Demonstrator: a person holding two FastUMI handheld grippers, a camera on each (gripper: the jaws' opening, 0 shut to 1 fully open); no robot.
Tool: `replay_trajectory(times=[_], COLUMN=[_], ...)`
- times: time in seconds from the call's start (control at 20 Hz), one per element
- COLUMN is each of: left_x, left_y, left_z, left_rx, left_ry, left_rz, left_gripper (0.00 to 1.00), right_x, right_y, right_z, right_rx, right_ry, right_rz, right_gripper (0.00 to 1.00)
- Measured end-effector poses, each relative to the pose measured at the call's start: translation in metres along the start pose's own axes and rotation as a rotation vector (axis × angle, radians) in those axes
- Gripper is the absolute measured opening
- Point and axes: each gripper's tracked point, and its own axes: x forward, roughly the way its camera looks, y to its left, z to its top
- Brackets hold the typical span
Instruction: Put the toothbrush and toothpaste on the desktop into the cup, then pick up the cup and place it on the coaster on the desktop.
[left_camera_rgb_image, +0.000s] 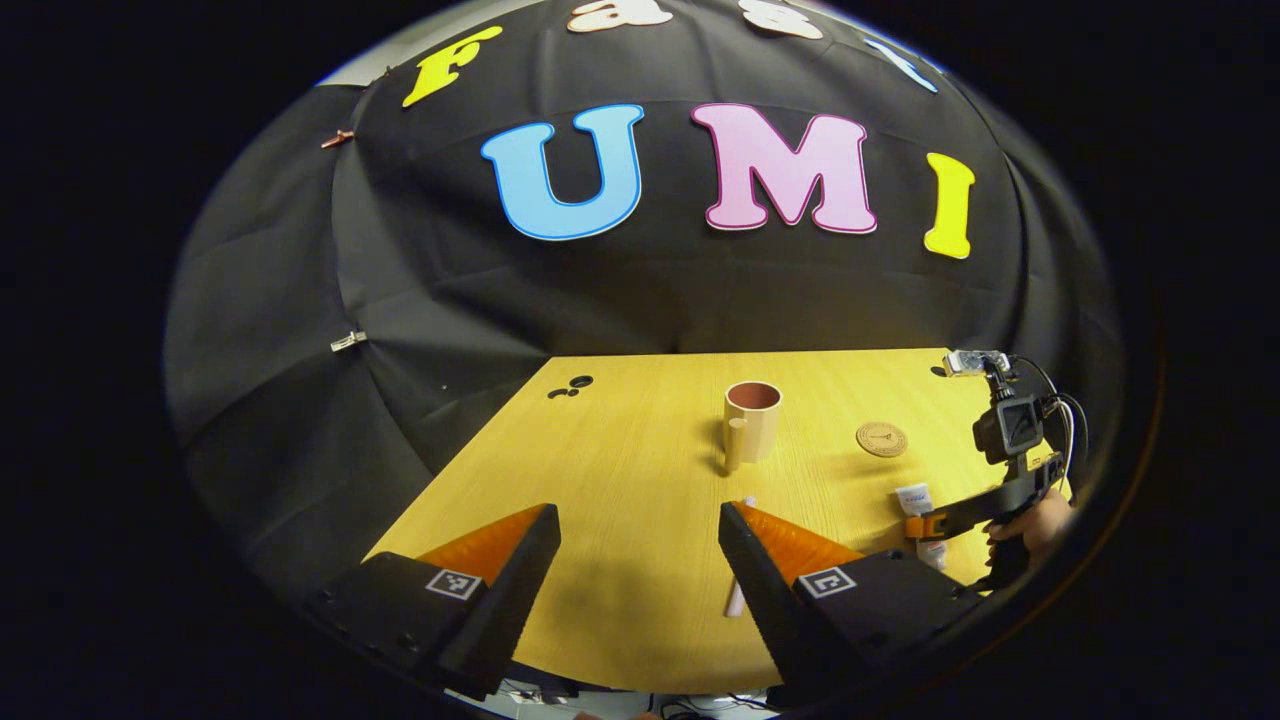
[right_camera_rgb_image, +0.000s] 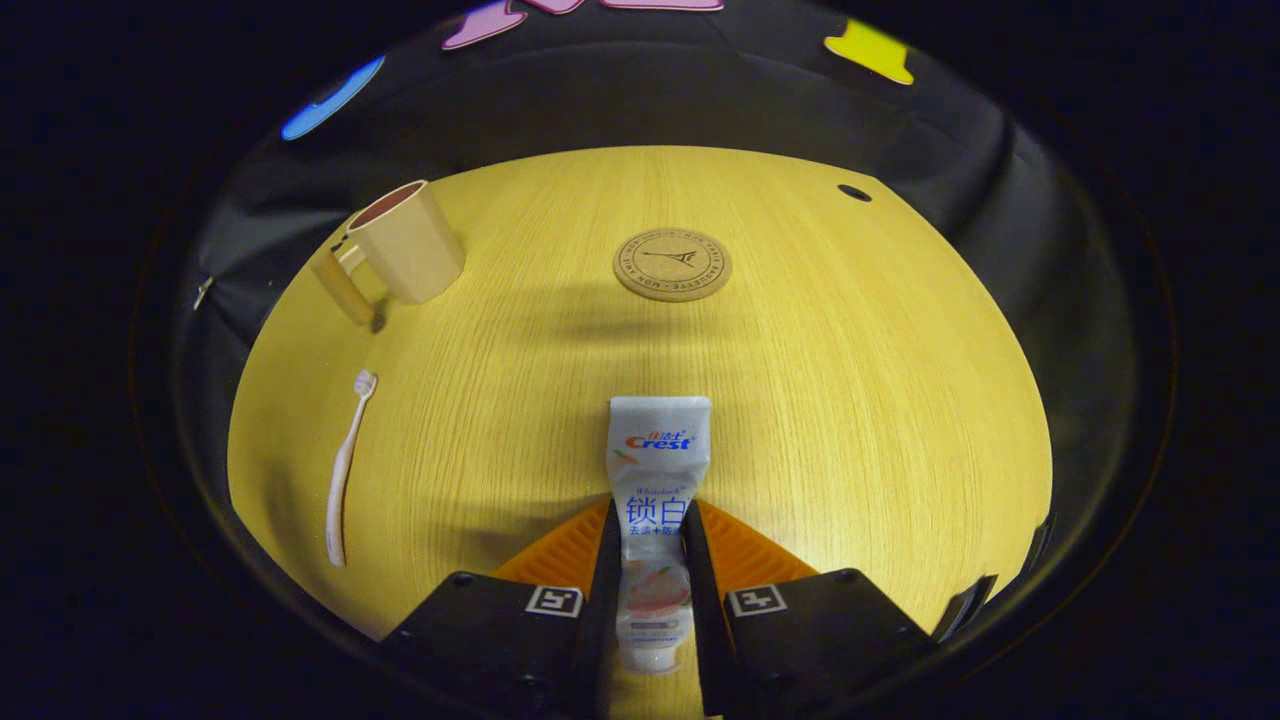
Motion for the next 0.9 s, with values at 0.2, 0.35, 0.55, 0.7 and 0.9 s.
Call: replay_trajectory(times=[0.2, 0.35, 0.55, 0.7, 0.9], left_x=[0.006, 0.015, 0.035, 0.056, 0.079], left_y=[-0.005, -0.008, -0.024, -0.042, -0.067], left_z=[0.0, 0.001, -0.005, -0.02, -0.046], left_rx=[-0.007, -0.013, -0.046, -0.039, -0.006], left_ry=[0.0, 0.002, 0.046, 0.11, 0.191], left_rz=[-0.008, -0.013, -0.076, -0.125, -0.178], left_gripper=[0.99, 0.99, 0.99, 0.99, 0.97], right_x=[-0.001, -0.006, -0.027, -0.041, -0.056], right_y=[-0.004, -0.01, -0.021, -0.03, -0.037], right_z=[-0.002, -0.002, 0.016, 0.031, 0.04], right_rx=[-0.04, -0.021, -0.039, -0.053, -0.086], right_ry=[0.012, 0.024, -0.025, -0.07, -0.099], right_rz=[0.038, 0.053, 0.077, 0.097, 0.12], right_gripper=[0.14, 0.25, 0.25, 0.25, 0.25])
